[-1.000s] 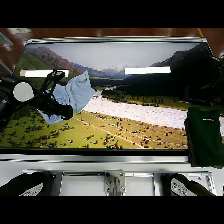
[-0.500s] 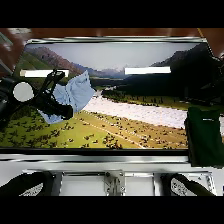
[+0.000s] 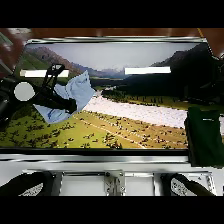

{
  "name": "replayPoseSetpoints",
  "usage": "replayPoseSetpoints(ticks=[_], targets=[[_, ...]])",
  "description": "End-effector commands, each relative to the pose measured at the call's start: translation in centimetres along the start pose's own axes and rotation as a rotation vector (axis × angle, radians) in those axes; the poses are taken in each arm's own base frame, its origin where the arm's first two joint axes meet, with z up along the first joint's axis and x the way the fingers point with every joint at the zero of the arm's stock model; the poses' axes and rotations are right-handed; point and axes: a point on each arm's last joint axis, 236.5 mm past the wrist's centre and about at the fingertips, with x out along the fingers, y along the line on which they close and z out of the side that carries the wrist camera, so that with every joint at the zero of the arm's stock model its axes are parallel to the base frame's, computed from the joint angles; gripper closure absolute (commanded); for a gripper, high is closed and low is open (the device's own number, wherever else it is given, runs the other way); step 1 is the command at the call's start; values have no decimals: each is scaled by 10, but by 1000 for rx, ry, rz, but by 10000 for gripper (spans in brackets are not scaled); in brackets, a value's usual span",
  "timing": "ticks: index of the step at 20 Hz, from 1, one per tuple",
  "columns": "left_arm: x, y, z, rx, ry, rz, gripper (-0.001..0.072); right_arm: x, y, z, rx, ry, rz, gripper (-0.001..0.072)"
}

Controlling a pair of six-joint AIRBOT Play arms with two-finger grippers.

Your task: Fold the shirts.

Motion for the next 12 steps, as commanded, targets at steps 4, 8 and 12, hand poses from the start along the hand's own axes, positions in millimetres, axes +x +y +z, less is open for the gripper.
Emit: replayPoseSetpoints(ticks=[4, 8, 12], targets=[[51, 98, 59, -217, -92, 146, 89, 0, 0, 11, 8, -44, -2, 113], [125, 155, 48, -458, 57, 95, -13, 0, 0, 16, 8, -68, -3, 113], [186, 158, 32, -560, 166, 6, -13, 0, 0, 20, 8, -82, -1, 113]])
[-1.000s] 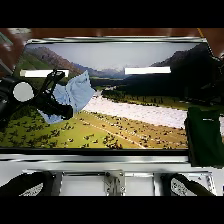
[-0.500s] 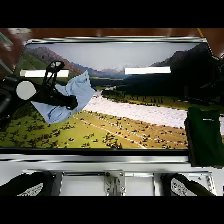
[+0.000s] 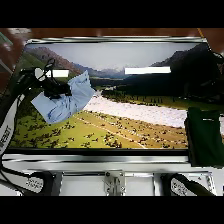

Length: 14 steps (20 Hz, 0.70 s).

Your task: Fold the shirts.

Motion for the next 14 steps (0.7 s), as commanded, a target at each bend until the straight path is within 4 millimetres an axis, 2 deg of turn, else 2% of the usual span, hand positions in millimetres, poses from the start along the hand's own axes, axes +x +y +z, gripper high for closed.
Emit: replayPoseSetpoints(ticks=[1, 5, 7, 8, 9, 10, 11, 12, 13, 14], targets=[[52, 9, -4, -78, 97, -46, -13, 0, 2, 5, 0, -19, 6, 113], [72, 11, -8, -69, 118, -40, 1, 0, 10, 6, 4, -25, 43, 113], [75, 12, -8, -75, 118, -39, 320, 0, 14, 7, 7, -28, 58, 113], [76, 12, -9, -94, 121, -37, 337, 0, 17, 7, 9, -29, 69, 113], [75, 11, -11, -109, 130, -40, 474, -1, 23, 7, 17, -30, 97, 113], [70, 7, -14, -98, 153, -57, 674, -2, 33, 8, 26, -32, 138, 113], [61, -2, -13, -56, 161, -88, 671, -4, 42, 9, 30, -34, 178, 113], [44, -15, -7, 2, 150, -121, 672, -5, 47, 9, 32, -37, 200, 113], [22, -30, 1, 68, 114, -138, 672, -5, 47, 10, 32, -37, 201, 113], [-8, -50, 12, 146, 49, -157, 673, -4, 46, 10, 26, -38, 196, 113]])
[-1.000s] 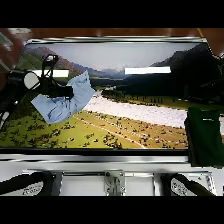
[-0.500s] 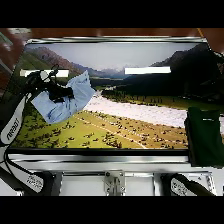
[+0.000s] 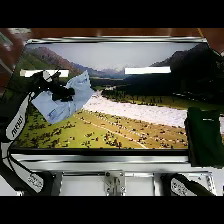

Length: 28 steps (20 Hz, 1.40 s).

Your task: Fold the shirts.

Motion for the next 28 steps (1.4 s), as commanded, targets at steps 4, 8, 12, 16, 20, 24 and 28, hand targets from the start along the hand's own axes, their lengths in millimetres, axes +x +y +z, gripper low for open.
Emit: replayPoseSetpoints(ticks=[4, 8, 12, 16, 20, 24, 28], targets=[[-171, -157, -11, 423, -304, -151, 672, -1, 11, 0, -38, 0, 48, 113], [-216, -252, -87, 617, -332, -269, 672, -15, 11, -7, -71, -7, 20, 113], [-165, -321, -162, 752, -196, -336, 671, -42, -17, -24, -104, 1, -137, 113], [-69, -356, -210, 776, -59, -332, 510, -48, -35, -42, -100, 66, -217, 94], [-45, -322, -202, 657, 70, -281, 28, -37, -53, -41, -88, 65, -264, 37], [-82, -223, -145, 496, 141, -182, 30, 11, -70, -74, 62, 204, -94, 37], [-75, -145, -143, 268, 230, -176, 30, 52, -84, -113, 254, 289, 79, 37]])
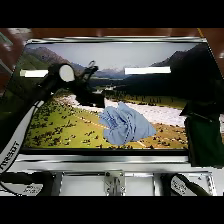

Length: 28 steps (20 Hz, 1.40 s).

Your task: Fold the shirts.

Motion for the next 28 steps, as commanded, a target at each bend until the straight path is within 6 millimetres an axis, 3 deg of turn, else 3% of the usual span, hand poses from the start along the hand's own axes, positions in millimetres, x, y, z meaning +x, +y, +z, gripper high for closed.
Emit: replayPoseSetpoints(ticks=[1, 4, 9, 18, 20, 22, 23, 24, 28], targets=[[8, 54, -36, -197, 98, -45, 30, 40, -6, -21, 105, 81, 145, 37], [53, 62, -47, -333, 87, -126, 30, 67, -8, -35, 128, 142, 168, 38], [109, 58, -44, -418, 67, -173, 30, 93, -16, -33, 171, 149, 171, 37], [147, 57, -30, -504, 38, -222, 58, 121, -5, -27, 158, 180, 199, 38], [148, 57, -25, -516, 16, -229, 222, 132, 9, -30, 101, 211, 194, 37], [148, 58, -23, -516, 10, -227, 521, 144, 21, -33, 59, 242, 186, 37], [147, 59, -24, -511, 10, -226, 614, 151, 25, -36, 48, 262, 184, 37], [147, 58, -23, -486, 7, -227, 671, 157, 30, -40, 42, 284, 188, 37], [138, 56, -18, -440, -19, -226, 672, 179, 54, -51, 34, 353, 208, 38]])
